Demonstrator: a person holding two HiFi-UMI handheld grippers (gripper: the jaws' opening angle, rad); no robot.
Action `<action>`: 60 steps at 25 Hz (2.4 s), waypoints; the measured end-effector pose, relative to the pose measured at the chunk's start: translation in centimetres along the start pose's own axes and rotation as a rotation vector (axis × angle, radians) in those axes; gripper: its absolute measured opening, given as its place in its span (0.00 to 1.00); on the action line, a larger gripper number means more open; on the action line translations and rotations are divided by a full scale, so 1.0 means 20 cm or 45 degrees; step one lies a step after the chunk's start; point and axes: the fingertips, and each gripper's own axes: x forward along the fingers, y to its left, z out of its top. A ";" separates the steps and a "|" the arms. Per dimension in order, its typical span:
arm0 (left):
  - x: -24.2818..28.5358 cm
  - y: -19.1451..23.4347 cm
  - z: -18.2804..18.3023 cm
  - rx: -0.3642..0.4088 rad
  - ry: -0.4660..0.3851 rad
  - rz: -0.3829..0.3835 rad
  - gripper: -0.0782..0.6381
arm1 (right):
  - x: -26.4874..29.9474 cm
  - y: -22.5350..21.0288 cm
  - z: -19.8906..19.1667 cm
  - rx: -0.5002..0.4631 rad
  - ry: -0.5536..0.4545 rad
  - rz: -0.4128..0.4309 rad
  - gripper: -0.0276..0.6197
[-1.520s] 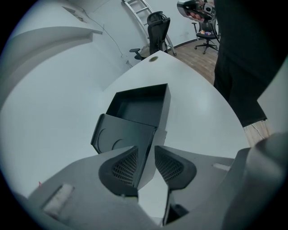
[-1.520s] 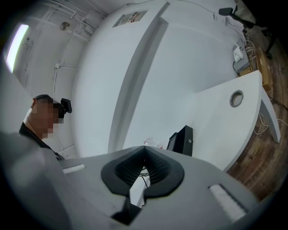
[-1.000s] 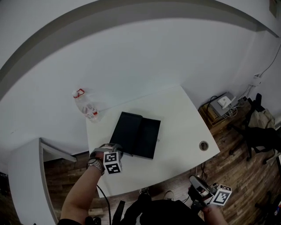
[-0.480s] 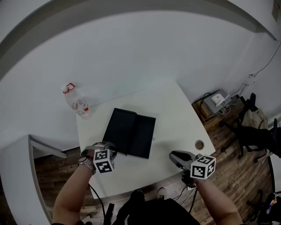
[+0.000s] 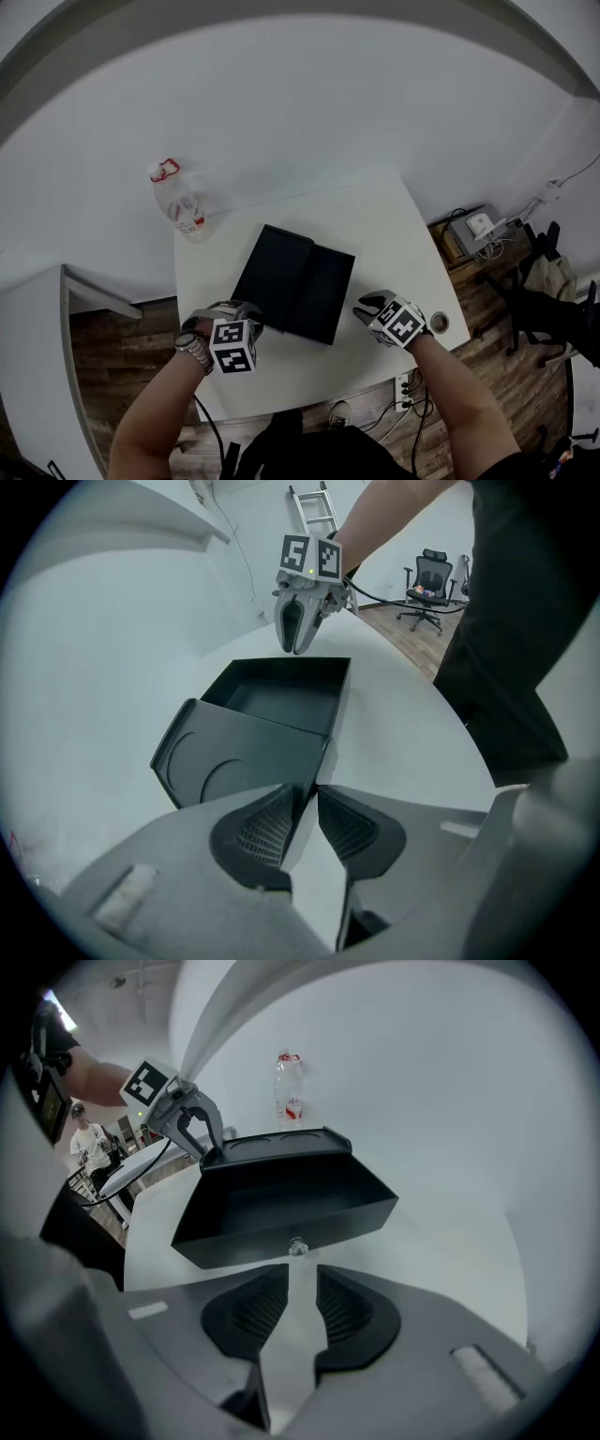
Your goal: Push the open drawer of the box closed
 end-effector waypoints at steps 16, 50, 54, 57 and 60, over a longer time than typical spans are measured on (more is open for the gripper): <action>0.00 0.00 0.00 -0.009 -0.051 -0.019 0.23 | 0.13 0.05 0.06 -0.165 0.084 0.122 0.16; -0.03 -0.02 0.01 -0.052 -0.173 -0.091 0.22 | 0.21 0.03 0.20 -0.145 0.020 0.126 0.16; -0.03 -0.02 0.01 -0.049 -0.180 -0.109 0.22 | 0.22 0.03 0.21 -0.092 0.035 0.167 0.16; -0.03 -0.03 0.01 -0.058 -0.198 -0.119 0.22 | 0.23 0.03 0.26 -0.018 -0.019 0.207 0.15; -0.04 -0.03 0.01 -0.055 -0.205 -0.127 0.22 | 0.27 0.04 0.31 -0.135 -0.021 0.156 0.16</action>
